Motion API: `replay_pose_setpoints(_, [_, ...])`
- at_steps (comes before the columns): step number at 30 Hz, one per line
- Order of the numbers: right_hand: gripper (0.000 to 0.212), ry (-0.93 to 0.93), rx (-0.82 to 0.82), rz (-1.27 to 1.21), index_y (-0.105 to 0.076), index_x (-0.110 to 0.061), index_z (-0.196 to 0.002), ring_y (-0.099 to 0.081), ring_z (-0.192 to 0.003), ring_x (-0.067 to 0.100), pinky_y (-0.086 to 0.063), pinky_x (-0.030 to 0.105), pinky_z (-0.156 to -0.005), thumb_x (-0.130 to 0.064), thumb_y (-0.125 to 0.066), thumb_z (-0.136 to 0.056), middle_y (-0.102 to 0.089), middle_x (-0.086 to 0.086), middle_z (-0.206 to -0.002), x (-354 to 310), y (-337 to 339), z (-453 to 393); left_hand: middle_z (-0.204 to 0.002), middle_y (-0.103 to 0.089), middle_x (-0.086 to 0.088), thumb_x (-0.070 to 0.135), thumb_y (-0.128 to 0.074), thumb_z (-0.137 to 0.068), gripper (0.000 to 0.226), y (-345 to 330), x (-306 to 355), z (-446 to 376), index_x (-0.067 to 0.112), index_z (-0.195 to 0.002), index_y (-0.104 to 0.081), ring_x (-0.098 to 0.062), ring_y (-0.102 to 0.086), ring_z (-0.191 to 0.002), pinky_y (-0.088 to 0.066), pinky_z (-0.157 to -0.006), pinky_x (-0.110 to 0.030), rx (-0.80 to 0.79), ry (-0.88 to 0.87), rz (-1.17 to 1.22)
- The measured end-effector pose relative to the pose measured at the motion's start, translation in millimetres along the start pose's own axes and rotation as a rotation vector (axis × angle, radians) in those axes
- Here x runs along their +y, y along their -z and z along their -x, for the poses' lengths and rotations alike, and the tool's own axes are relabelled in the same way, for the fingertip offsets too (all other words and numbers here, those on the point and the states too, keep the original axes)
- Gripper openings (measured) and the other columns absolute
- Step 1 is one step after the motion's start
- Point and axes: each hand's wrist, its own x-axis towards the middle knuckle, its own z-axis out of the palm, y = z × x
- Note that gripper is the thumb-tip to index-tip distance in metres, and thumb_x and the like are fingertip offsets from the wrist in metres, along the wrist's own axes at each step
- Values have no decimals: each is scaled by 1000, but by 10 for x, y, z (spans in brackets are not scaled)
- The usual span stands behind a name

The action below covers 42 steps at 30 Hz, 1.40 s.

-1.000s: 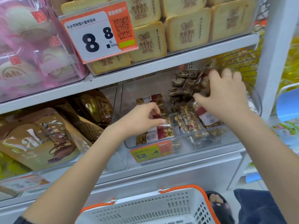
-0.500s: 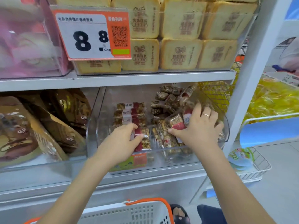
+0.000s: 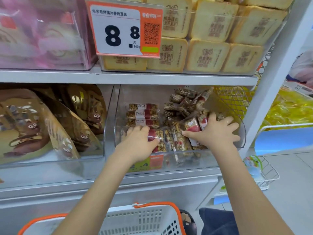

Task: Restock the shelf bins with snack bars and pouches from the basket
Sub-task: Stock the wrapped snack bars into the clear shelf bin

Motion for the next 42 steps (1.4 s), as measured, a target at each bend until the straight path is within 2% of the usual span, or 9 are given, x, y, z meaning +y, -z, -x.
replay_pose_setpoints(6, [105,64,-80,-107,-15,-30,-148,-8,-136,43,-31,57,-102,-61,-74,-67,4,22,-152,-32,-47,-59,-149,-31,-6,50,-42,-93,61,-6,-12,-16,20,-145,-30,-27,-26,-137,-20,-114,-48,15,38,6])
replay_pose_setpoints(10, [99,83,24,-125,-25,-21,-141,-25,-124,44,-42,55,-90,-53,-78,-65,-22,24,-139,-9,-60,-71,-149,-31,-5,50,-43,-93,61,-3,-3,-22,20,-145,-31,-28,-26,-137,-19,-115,-48,14,41,-5])
replay_pose_setpoints(14, [93,111,144,-237,-29,-11,-135,-34,-119,44,-37,43,-79,-38,-80,-63,-32,25,-131,71,-39,-71,-148,-32,-5,49,-44,-93,59,0,-12,-22,21,-143,-33,-27,-27,-137,-19,-114,-49,27,44,9])
replay_pose_setpoints(19, [95,132,39,-352,-29,-17,-135,-44,-116,43,-47,47,-90,-44,-80,-61,-42,23,-128,150,-58,-168,-147,-34,-4,48,-45,-92,56,-8,-14,-22,23,-141,-36,-26,-28,-136,-21,-113,-50,43,53,24])
replay_pose_setpoints(29, [73,391,302,-419,-33,-24,-118,-53,-94,32,-49,41,-73,-46,-79,-66,-50,8,-109,-92,287,271,-144,-41,6,40,-44,-97,45,84,31,153,26,-139,-40,-10,-36,-132,-30,-108,-28,302,-207,363])
replay_pose_setpoints(33, [79,446,51,-664,-34,-19,-125,-53,-94,19,-43,30,-75,-45,-82,-67,-52,-3,-105,-361,302,398,-138,-43,13,28,-42,-99,39,181,35,297,27,-138,-41,0,-39,-126,-32,-107,-26,450,-224,644])
replay_pose_setpoints(37, [99,324,-301,-1088,-23,-16,-144,-44,-118,11,-37,26,-90,-39,-83,-70,-42,-8,-119,-716,105,316,-141,-38,9,23,-39,-100,45,303,-18,392,19,-144,-33,-1,-33,-130,-26,-109,-21,639,-225,526])
replay_pose_setpoints(40, [121,287,-459,-1241,-17,-22,-147,-40,-133,21,-36,35,-107,-72,-76,-54,-41,2,-144,-1073,-164,230,-149,-29,3,33,-35,-100,52,364,-67,402,14,-148,-25,-6,-20,-138,-12,-112,-17,608,-287,278])
replay_pose_setpoints(42, [122,319,-701,-1217,-23,-28,-150,-31,-141,20,-28,43,-115,-93,-53,-50,-31,2,-154,-1225,-330,197,-155,-20,-2,44,-29,-98,62,360,-106,360,15,-151,-15,-12,-11,-143,-6,-115,-23,477,-312,48])
